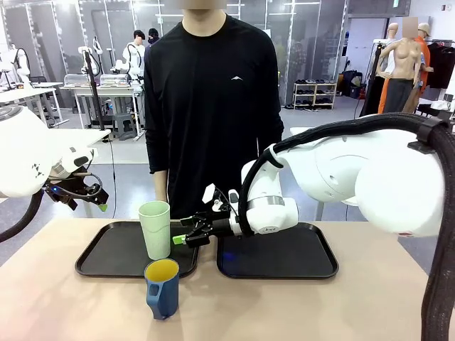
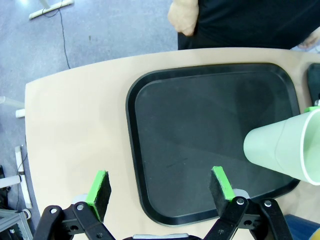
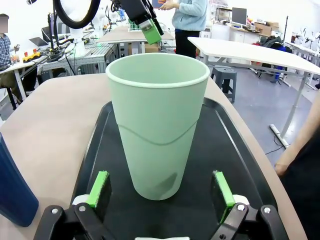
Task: Sort and store the cups by type.
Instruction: Pick up the Handle plastic cup and place it into the empty Flat Tray.
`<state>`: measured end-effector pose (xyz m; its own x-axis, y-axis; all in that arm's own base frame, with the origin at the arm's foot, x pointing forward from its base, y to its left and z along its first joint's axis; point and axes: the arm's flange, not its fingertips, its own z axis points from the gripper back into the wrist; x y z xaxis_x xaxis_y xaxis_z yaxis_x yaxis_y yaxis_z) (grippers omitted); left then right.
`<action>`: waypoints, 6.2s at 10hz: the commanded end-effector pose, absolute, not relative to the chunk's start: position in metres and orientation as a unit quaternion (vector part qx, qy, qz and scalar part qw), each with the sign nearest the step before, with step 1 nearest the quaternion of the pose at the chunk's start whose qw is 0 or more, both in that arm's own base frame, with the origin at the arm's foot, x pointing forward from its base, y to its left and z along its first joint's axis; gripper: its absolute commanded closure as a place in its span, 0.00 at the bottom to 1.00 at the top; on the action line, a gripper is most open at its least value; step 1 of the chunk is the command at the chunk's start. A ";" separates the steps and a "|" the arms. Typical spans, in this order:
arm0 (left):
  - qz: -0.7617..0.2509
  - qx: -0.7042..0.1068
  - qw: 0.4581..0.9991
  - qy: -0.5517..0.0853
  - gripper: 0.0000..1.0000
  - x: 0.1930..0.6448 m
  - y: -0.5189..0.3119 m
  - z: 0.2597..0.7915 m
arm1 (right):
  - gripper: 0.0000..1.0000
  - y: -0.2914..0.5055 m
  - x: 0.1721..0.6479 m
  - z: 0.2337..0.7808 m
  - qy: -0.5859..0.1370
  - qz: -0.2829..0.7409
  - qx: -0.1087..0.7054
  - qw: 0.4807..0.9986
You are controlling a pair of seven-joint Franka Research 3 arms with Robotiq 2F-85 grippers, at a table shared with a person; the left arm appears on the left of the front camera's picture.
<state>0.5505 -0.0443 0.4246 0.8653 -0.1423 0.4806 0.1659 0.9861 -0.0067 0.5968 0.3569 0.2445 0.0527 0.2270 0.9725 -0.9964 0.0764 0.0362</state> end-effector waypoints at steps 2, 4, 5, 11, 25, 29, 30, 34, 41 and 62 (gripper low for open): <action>-0.079 -0.026 0.966 -0.245 0.00 0.550 -0.043 0.427 | 0.00 0.360 0.598 0.244 -0.449 0.524 0.432 0.581; -0.079 -0.026 0.966 -0.245 0.00 0.550 -0.043 0.427 | 0.00 0.357 0.597 0.244 -0.445 0.525 0.432 0.583; -0.079 -0.026 0.966 -0.245 0.00 0.550 -0.043 0.427 | 0.00 0.340 0.580 0.273 -0.449 0.560 0.357 0.598; -0.079 -0.026 0.966 -0.245 0.00 0.550 -0.043 0.427 | 0.00 0.203 0.495 0.372 -0.328 0.615 0.161 0.699; -0.079 -0.026 0.966 -0.245 0.00 0.550 -0.043 0.427 | 0.00 0.083 0.424 0.398 -0.204 0.581 0.005 0.788; -0.079 -0.026 0.966 -0.245 0.00 0.550 -0.043 0.427 | 0.00 0.083 0.424 0.398 -0.204 0.581 0.005 0.788; -0.079 -0.026 0.966 -0.245 0.00 0.550 -0.043 0.427 | 0.00 0.083 0.424 0.398 -0.204 0.581 0.005 0.788; -0.079 -0.026 0.966 -0.245 0.00 0.550 -0.043 0.427 | 0.00 0.083 0.424 0.398 -0.204 0.581 0.005 0.788; -0.317 0.047 0.920 -0.226 0.00 0.533 -0.023 0.432 | 0.00 0.083 0.424 0.398 -0.204 0.581 0.005 0.788; -0.694 -0.113 0.685 -0.190 0.00 0.440 -0.010 0.355 | 0.00 0.083 0.424 0.398 -0.204 0.581 0.005 0.788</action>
